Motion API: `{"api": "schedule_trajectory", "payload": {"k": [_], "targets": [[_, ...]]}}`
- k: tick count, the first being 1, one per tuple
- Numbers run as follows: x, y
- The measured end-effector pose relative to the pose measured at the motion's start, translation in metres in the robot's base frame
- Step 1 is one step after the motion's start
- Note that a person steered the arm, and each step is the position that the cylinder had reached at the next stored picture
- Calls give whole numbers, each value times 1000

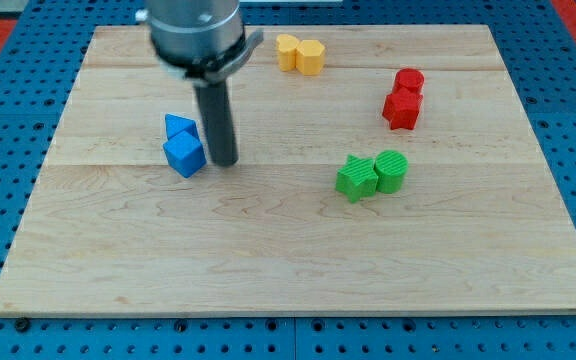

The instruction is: Nudge the yellow hexagon along with the yellow heart a bit up

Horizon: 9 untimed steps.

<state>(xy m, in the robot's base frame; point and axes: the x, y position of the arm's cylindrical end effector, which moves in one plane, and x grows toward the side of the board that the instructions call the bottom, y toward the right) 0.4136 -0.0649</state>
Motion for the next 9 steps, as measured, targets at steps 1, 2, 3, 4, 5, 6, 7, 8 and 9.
{"api": "schedule_trajectory", "payload": {"k": [1, 2, 3, 4, 5, 6, 7, 8, 9], "targets": [[-64, 56], [-92, 123], [-125, 164], [-154, 166], [-159, 148], [-159, 127], [-159, 126], [-123, 126], [-113, 114]]}}
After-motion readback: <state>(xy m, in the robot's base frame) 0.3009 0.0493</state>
